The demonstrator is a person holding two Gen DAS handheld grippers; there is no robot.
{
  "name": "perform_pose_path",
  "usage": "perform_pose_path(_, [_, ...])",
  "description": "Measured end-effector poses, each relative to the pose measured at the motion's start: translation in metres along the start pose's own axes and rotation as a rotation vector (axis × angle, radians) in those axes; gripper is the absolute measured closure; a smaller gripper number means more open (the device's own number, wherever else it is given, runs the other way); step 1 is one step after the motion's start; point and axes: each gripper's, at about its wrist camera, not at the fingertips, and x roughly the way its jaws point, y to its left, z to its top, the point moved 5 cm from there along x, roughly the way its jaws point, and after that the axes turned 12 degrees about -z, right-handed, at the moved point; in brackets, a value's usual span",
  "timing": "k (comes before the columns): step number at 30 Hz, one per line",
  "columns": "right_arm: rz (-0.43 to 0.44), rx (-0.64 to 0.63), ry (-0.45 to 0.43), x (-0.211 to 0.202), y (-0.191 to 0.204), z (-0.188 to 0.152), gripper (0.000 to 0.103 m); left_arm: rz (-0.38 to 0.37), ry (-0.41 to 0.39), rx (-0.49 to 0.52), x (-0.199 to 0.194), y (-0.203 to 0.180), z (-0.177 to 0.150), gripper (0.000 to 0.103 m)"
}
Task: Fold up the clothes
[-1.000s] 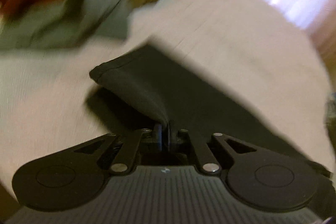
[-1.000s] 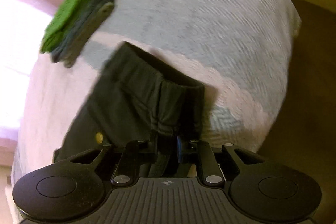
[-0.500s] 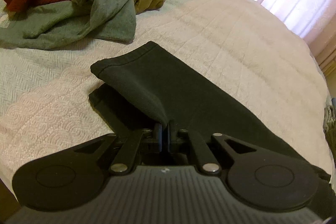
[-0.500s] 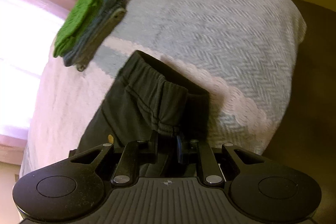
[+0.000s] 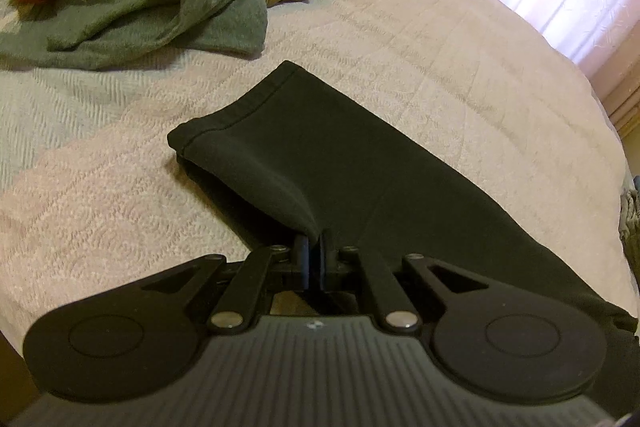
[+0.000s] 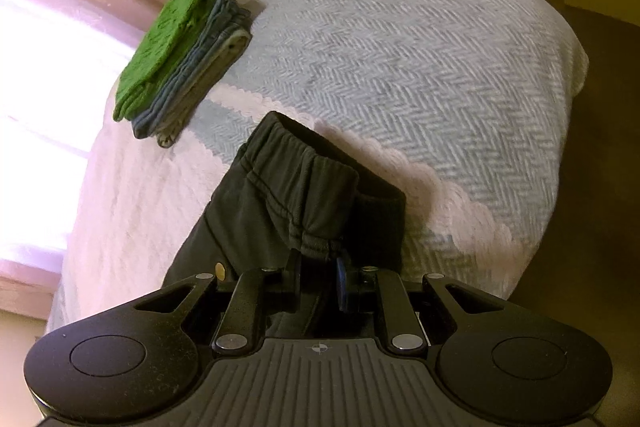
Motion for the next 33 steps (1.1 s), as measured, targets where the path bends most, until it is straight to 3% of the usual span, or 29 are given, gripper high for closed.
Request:
perform_pose_path(12, [0.011,0.012,0.007,0.001,-0.023,-0.014,0.088,0.045,0.007,0.047,0.007,-0.004,-0.002,0.100])
perform_pose_path(21, [-0.060,0.016,0.022,0.029,-0.045,-0.030,0.088,0.120,0.036,0.106,0.019,-0.011,-0.008,0.095])
perform_pose_path(22, [-0.074,-0.015,0.015,0.030,-0.043,-0.030,0.086,0.134,0.045,0.124,0.020,-0.013,-0.009,0.095])
perform_pose_path(23, [-0.098,-0.053,0.011,0.029,-0.039,-0.030,0.077,0.151,0.058,0.155,0.020,-0.016,-0.009,0.093])
perform_pose_path(24, [-0.134,-0.101,0.009,0.027,-0.035,-0.029,0.041,0.171,0.075,0.193,0.018,-0.021,-0.010,0.083])
perform_pose_path(25, [-0.189,-0.148,0.004,0.023,-0.032,-0.028,0.019,0.190,0.095,0.227,0.016,-0.026,-0.012,0.078])
perform_pose_path(26, [-0.245,-0.192,-0.013,0.018,-0.031,-0.026,0.019,0.206,0.116,0.262,0.012,-0.030,-0.014,0.075])
perform_pose_path(28, [-0.254,-0.267,-0.033,0.007,-0.028,-0.022,0.019,0.228,0.153,0.326,0.001,-0.041,-0.020,0.076])
perform_pose_path(33, [-0.148,-0.285,-0.092,-0.011,-0.017,0.013,0.019,0.158,0.189,0.461,-0.020,-0.092,-0.027,0.077])
